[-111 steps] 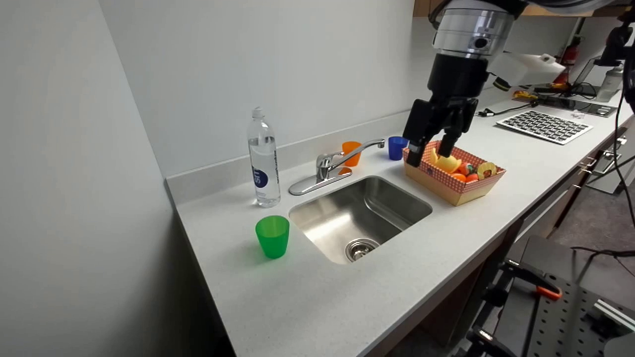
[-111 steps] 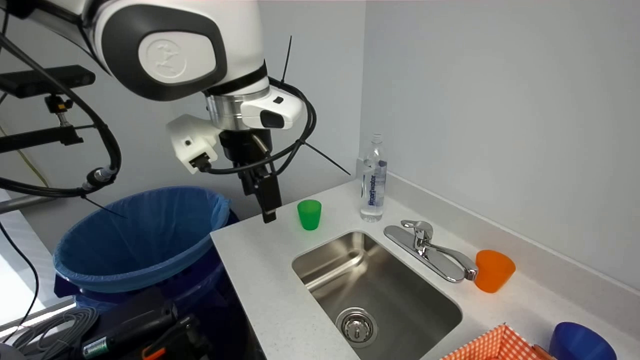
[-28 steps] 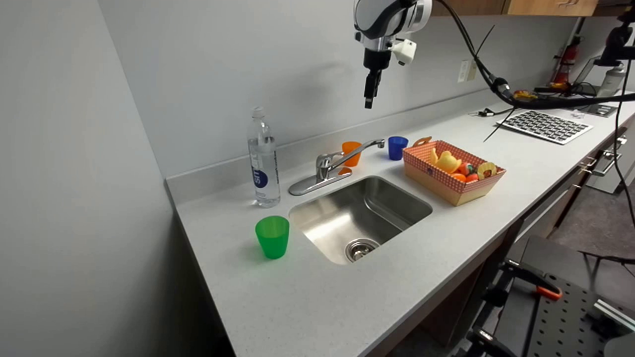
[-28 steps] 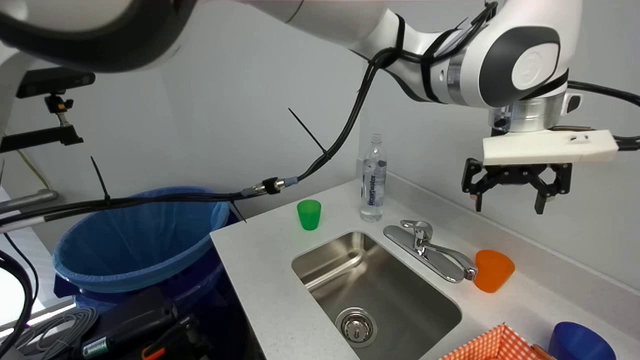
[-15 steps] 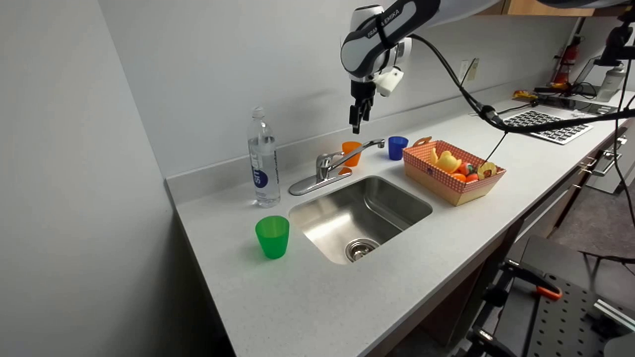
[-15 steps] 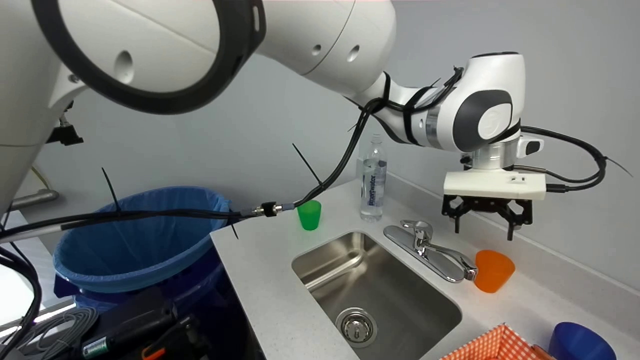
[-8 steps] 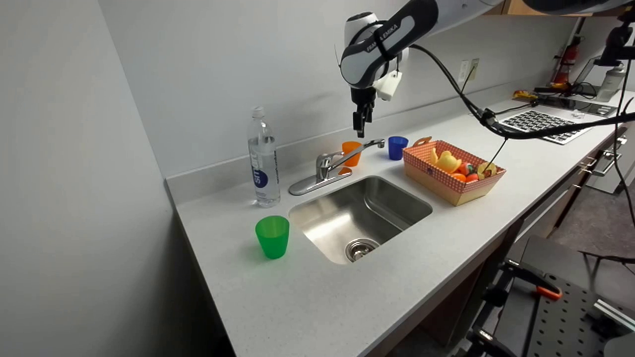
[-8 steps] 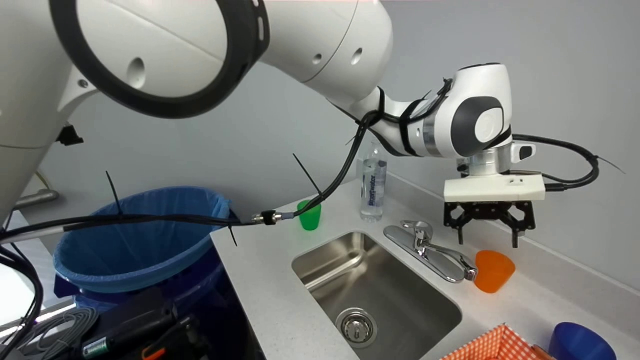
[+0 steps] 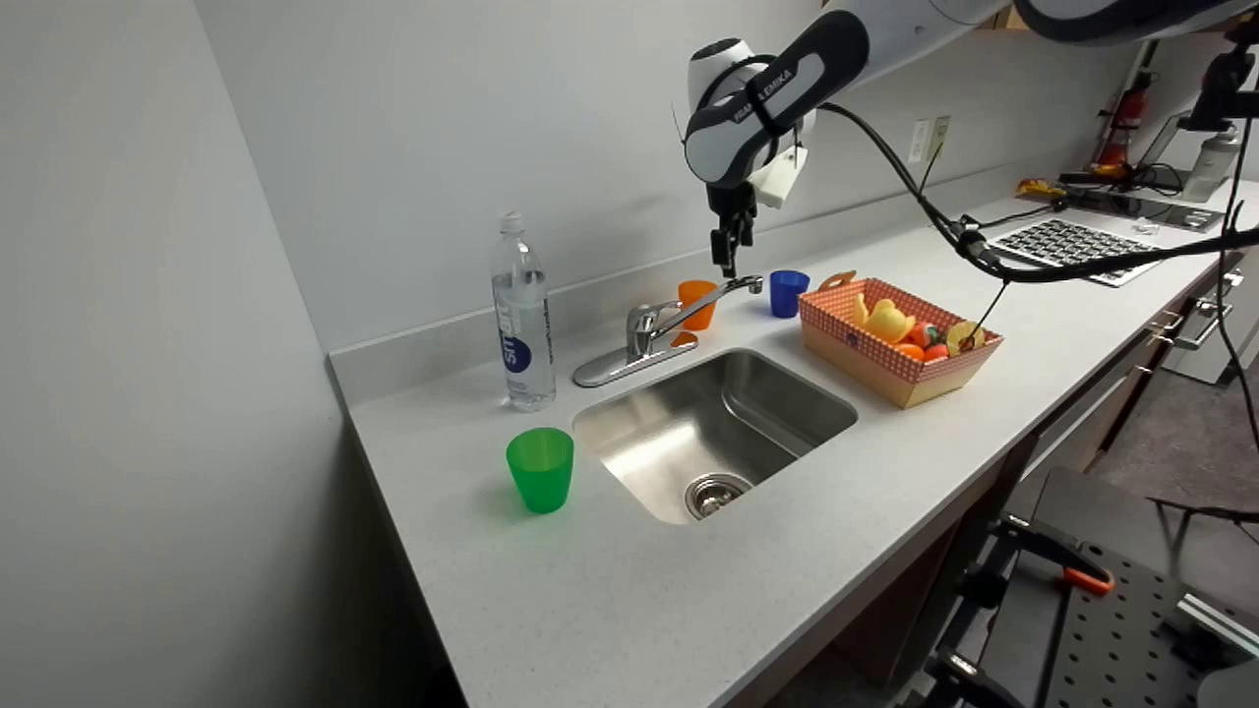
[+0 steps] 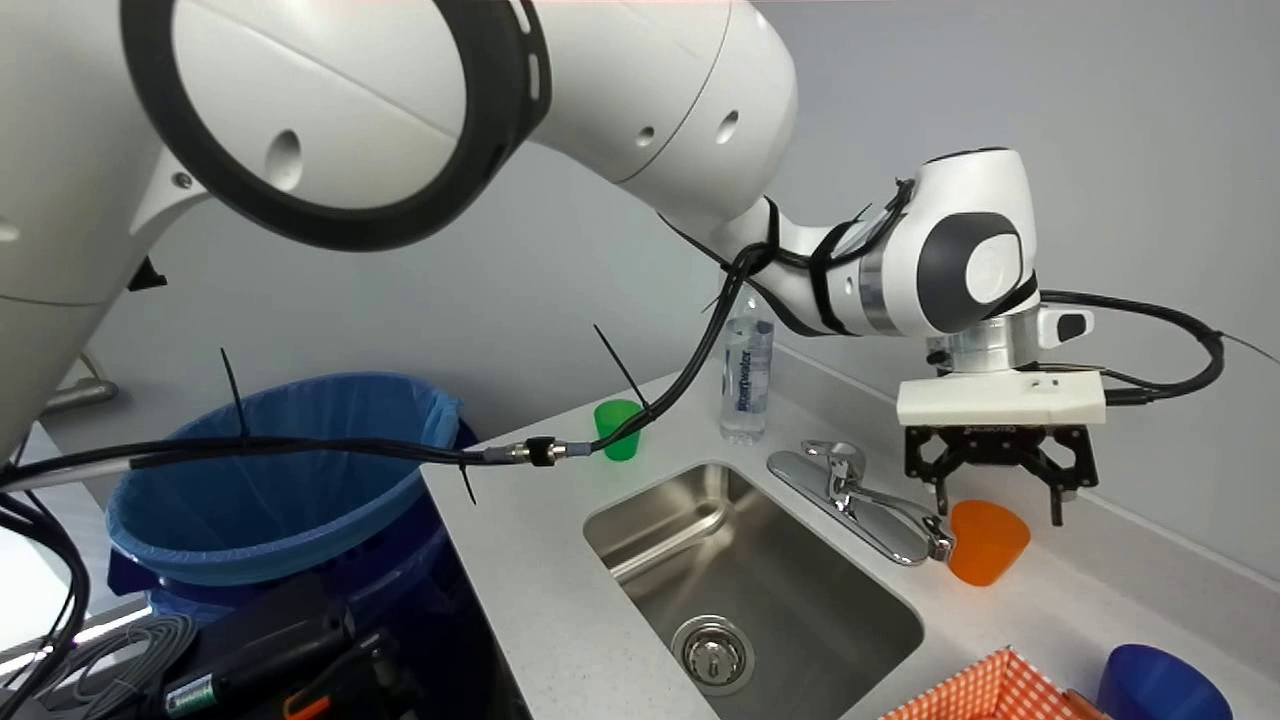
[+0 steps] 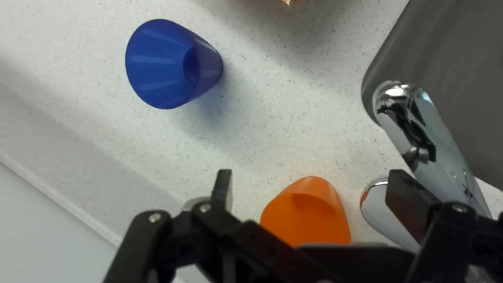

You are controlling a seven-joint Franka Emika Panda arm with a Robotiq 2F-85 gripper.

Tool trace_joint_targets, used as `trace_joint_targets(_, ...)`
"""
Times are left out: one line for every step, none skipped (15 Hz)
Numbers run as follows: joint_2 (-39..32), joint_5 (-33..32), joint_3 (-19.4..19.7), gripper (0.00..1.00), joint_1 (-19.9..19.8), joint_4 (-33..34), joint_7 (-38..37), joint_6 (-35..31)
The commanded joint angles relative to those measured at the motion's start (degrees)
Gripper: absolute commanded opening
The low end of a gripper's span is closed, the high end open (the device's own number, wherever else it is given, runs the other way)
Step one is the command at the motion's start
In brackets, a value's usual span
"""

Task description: Push the faucet to the left

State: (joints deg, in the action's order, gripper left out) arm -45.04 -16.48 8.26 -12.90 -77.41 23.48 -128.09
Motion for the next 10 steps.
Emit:
trace_joint_targets(-1.6, 1.4, 0.1, 1.0, -1.2, 2.7, -2.1, 2.1)
trace_joint_targets(-1.7, 1.3, 0.2, 1.0, -1.4, 2.5, -2.4, 2.2)
trace_joint_targets(-1.9, 1.3, 0.3, 1.0, -1.7, 2.5, -2.8, 2.3)
trace_joint_targets(-2.2, 1.5, 0.3, 1.0, -2.1, 2.7, -2.9, 2.5)
trace_joint_targets(-2.4, 1.7, 0.3, 0.96, -2.4, 2.9, -3.1, 2.7)
trace_joint_targets(-2.7, 2.1, 0.2, 0.74, -2.8, 3.2, -3.3, 2.9)
trace_joint_targets(-2.8, 2.5, 0.1, 0.71, -3.2, 3.5, -3.3, 3.0)
trace_joint_targets(-2.8, 3.1, -0.1, 0.69, -3.6, 3.6, -3.3, 3.0)
trace_joint_targets(-2.6, 3.9, -0.4, 0.62, -4.0, 3.7, -3.1, 3.1)
trace_joint_targets(-2.4, 4.9, -0.8, 0.55, -4.4, 3.7, -3.1, 3.1)
